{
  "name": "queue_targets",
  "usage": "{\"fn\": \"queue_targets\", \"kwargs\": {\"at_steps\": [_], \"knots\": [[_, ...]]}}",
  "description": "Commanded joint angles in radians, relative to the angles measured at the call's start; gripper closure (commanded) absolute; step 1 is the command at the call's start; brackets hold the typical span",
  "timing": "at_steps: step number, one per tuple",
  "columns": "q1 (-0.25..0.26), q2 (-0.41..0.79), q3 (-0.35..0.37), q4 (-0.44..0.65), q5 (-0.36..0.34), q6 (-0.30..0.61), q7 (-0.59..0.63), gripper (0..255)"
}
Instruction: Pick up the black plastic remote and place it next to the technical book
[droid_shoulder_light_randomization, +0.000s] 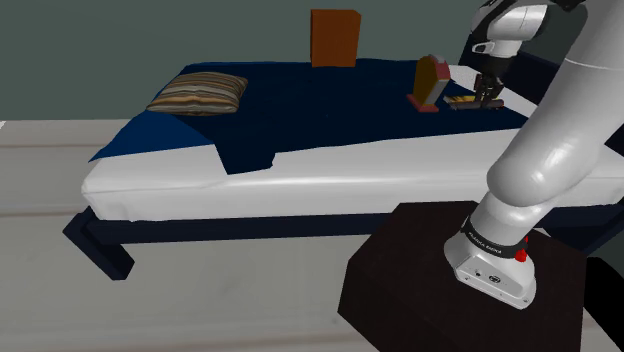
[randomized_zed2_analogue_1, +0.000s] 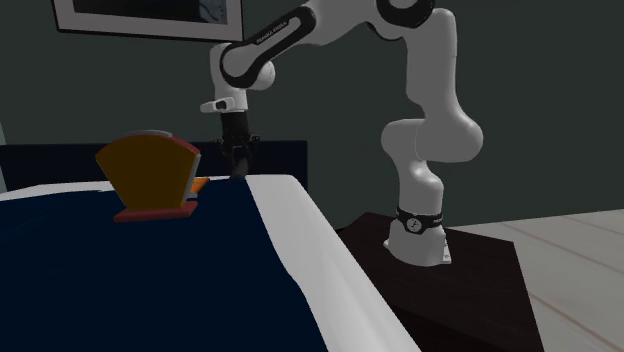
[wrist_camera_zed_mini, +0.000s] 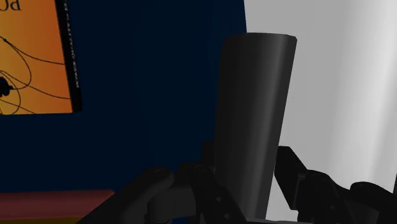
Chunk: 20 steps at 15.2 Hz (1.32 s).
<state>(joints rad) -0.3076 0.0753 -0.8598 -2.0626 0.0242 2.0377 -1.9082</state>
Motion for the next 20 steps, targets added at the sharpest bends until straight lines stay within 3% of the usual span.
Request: {"fn": "queue_targets", "kwargs": {"at_steps": [1, 6, 9, 20], "knots": [[-0.032, 0.029, -0.02, 0.026, 0.022, -0.007, -0.065, 255], [-0.142, 0.141, -0.048, 0.119, 0.111, -0.029, -0.235, 255], [-0.237, 0.23, -0.048, 0.202, 0.179, -0.056, -0.348, 255], [-0.273, 0.307, -0.005, 0.134, 0.25, 0.065, -0.389, 255]]}}
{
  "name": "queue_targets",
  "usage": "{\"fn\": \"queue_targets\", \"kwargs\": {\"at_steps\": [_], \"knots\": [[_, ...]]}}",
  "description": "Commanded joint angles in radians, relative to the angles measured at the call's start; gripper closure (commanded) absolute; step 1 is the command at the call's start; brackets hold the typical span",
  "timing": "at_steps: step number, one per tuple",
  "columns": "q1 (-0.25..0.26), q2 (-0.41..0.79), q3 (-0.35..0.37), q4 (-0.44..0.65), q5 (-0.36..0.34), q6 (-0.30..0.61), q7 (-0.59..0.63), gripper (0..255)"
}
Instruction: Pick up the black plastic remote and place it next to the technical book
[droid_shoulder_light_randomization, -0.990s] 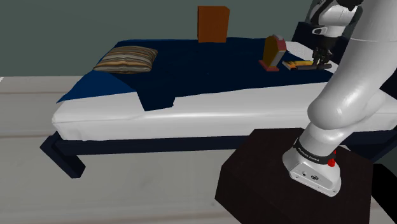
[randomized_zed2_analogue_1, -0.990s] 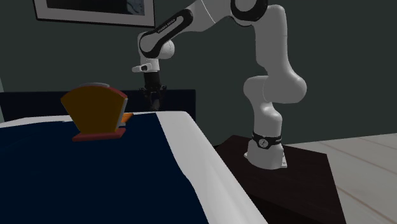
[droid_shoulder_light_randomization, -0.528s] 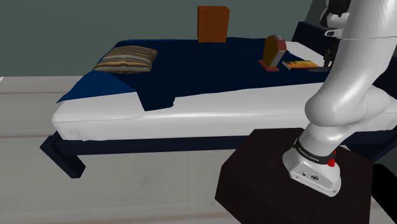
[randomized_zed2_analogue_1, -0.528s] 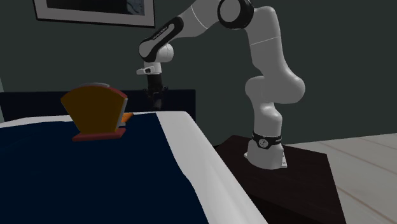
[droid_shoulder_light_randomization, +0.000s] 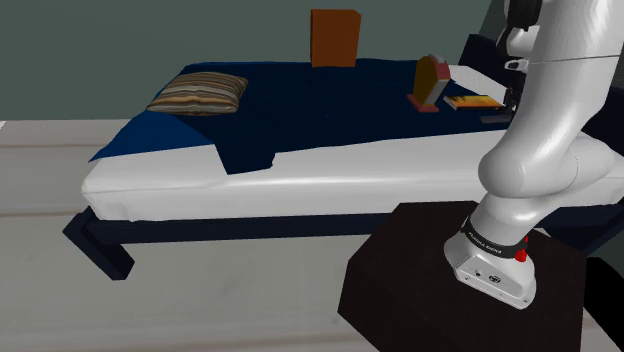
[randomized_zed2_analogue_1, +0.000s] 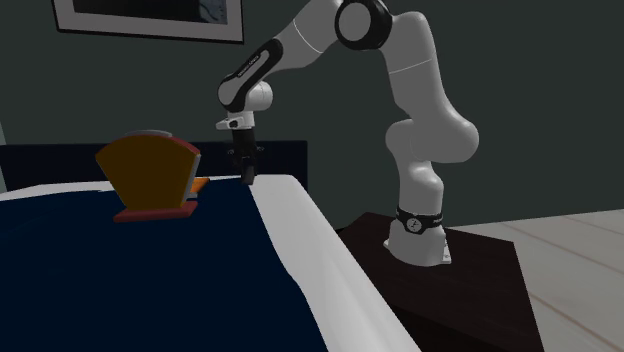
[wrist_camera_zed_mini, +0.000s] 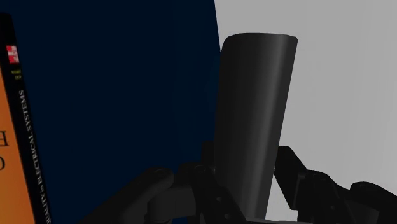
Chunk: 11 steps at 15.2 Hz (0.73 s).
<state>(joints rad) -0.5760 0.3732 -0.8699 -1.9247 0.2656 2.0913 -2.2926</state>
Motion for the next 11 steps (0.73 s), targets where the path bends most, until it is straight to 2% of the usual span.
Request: {"fn": "queue_targets", "kwargs": {"at_steps": [1, 4, 11], "knots": [[-0.008, 0.017, 0.01, -0.009, 0.016, 0.022, -0.009, 255], [-0.019, 0.04, 0.023, -0.021, 0.037, 0.05, -0.021, 255], [-0.019, 0.04, 0.023, -0.021, 0.037, 0.05, -0.021, 255]]}}
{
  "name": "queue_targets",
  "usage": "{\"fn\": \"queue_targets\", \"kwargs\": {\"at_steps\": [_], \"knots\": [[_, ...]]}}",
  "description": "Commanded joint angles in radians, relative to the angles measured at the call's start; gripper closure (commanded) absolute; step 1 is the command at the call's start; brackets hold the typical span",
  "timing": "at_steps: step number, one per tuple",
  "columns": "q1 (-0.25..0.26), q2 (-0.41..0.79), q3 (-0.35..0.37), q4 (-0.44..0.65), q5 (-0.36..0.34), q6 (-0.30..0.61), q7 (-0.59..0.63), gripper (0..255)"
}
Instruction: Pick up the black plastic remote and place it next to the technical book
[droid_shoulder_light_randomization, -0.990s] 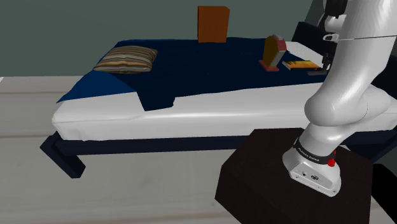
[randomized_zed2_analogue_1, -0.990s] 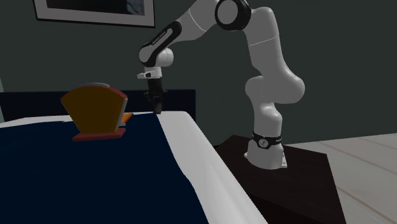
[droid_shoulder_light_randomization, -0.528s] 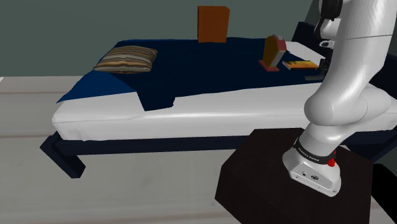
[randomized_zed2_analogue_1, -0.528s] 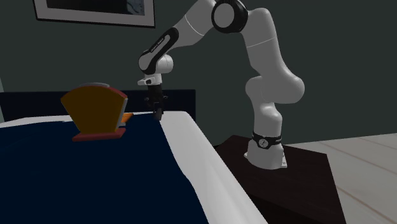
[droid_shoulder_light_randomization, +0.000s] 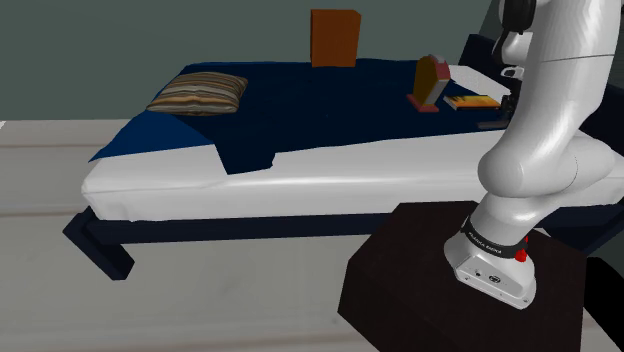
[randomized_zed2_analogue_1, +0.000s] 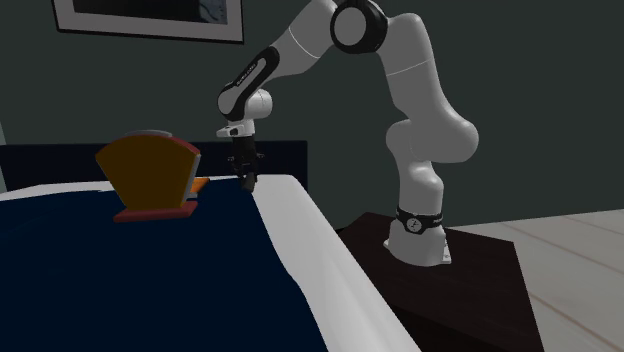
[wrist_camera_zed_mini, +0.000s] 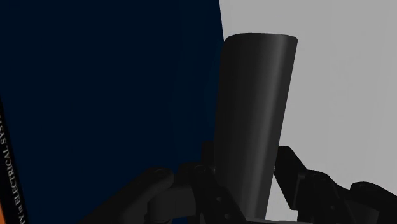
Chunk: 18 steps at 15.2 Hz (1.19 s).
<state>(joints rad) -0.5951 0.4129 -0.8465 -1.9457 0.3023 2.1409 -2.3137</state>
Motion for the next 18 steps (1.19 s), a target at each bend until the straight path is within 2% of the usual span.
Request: {"fn": "queue_targets", "kwargs": {"at_steps": [1, 6, 10, 18], "knots": [[0.0, 0.0, 0.0, 0.0, 0.0, 0.0, 0.0, 0], [0.0, 0.0, 0.0, 0.0, 0.0, 0.0, 0.0, 0], [0.029, -0.061, -0.037, 0.062, -0.06, -0.105, 0.039, 0], [0.029, -0.061, -0.037, 0.062, -0.06, -0.105, 0.039, 0]]}}
